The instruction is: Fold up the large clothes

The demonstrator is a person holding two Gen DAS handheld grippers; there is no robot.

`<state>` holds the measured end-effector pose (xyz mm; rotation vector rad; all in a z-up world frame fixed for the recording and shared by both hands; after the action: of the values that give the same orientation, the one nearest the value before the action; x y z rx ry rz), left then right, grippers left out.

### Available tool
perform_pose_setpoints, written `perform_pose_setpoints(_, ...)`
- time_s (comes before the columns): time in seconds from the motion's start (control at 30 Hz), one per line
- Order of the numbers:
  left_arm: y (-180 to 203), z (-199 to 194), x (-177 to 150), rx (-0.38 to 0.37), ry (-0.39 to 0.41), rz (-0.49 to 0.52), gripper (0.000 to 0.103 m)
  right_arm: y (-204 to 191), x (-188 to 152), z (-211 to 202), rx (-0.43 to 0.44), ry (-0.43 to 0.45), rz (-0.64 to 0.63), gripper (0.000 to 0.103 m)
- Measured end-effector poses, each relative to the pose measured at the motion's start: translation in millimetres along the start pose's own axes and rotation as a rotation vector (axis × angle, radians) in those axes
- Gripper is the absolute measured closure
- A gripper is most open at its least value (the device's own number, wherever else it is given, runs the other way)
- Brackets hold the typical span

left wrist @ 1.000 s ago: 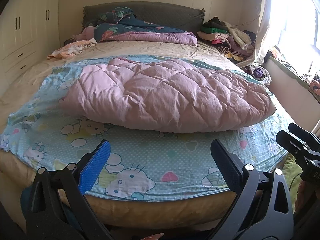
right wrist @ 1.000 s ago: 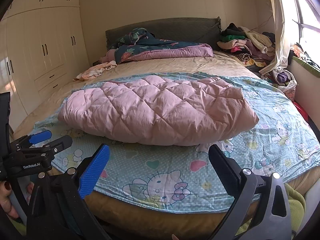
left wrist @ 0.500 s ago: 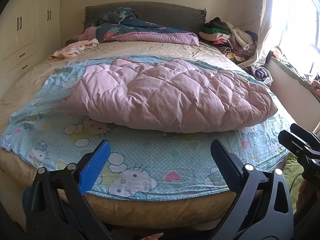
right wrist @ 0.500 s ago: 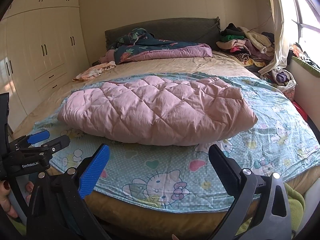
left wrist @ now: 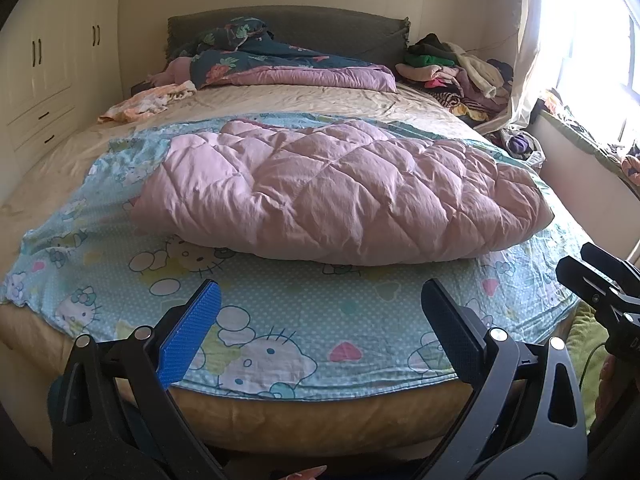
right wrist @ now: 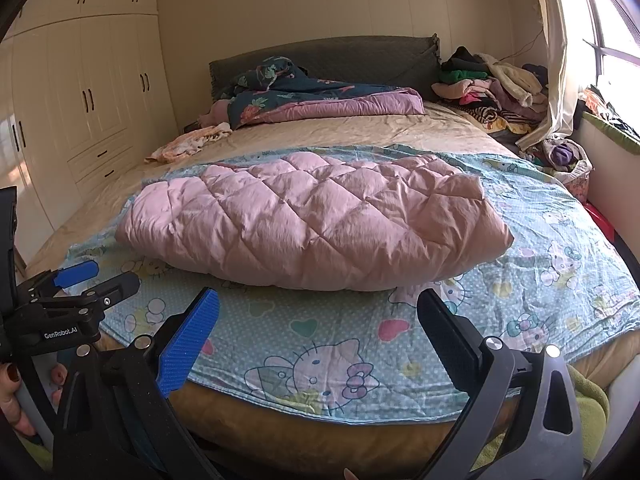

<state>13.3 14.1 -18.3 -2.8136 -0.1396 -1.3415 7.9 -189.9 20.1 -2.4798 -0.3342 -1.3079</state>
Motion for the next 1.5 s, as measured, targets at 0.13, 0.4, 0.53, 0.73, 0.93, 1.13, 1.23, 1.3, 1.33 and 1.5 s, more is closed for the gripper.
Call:
perform_pose_setpoints(0.13, 0, 0, 0, 0.001, 0.001, 0.000, 0.009, 0, 0, -1, -0.002, 0.002, -0.001, 0.004)
perform_pose_setpoints(0.4, 0, -1, 0, 0.002, 0.001, 0.001, 0.009, 0, 0, 0, -0.002, 0.002, 0.000, 0.004)
perform_pose_setpoints(0.53, 1, -1, -1, 0.003, 0.005, 0.002, 0.009, 1, 0, -1, -0.003, 0.004, -0.002, 0.004)
perform_pose_setpoints(0.73, 1, -1, -1, 0.002, 0.001, 0.003, 0.009, 1, 1, -1, -0.004, 0.004, -0.002, 0.004)
perform_pose_setpoints(0.93, 0, -1, -1, 0.003, 0.003, 0.007, 0.009, 0, 1, 0, -0.005, 0.001, -0.001, 0.004)
perform_pose_setpoints(1.13, 1, -1, -2, -0.001, 0.003, 0.009, 0.009, 0, 1, 0, -0.005, 0.000, -0.002, 0.004)
perform_pose_setpoints(1.23, 2, -1, -3, -0.019, -0.001, 0.017, 0.009, 0, 1, 0, -0.002, -0.003, -0.001, 0.004)
perform_pose_setpoints(1.3, 2, 0, -4, -0.012, -0.001, 0.029, 0.009, 0, 3, -1, -0.002, -0.005, -0.001, 0.004)
perform_pose_setpoints(1.33, 2, 1, -5, -0.011, -0.009, 0.032, 0.009, 0, 4, -4, 0.002, 0.003, -0.001, 0.004)
perform_pose_setpoints(1.5, -1, 4, -3, 0.026, -0.028, 0.048, 0.009, 13, 13, -20, -0.012, 0.041, 0.018, 0.004)
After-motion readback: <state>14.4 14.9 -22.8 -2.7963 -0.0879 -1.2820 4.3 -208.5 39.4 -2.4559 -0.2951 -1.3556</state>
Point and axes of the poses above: each gripper's, at about its wrist camera, not at the fingertips, and z roughly the way its jaws point, y to its right, x to its top, the point moved 2 cm from there along z, roughly the way its jaws point, and after that the axes turned 5 degrees about x, right-handed, at the moved point
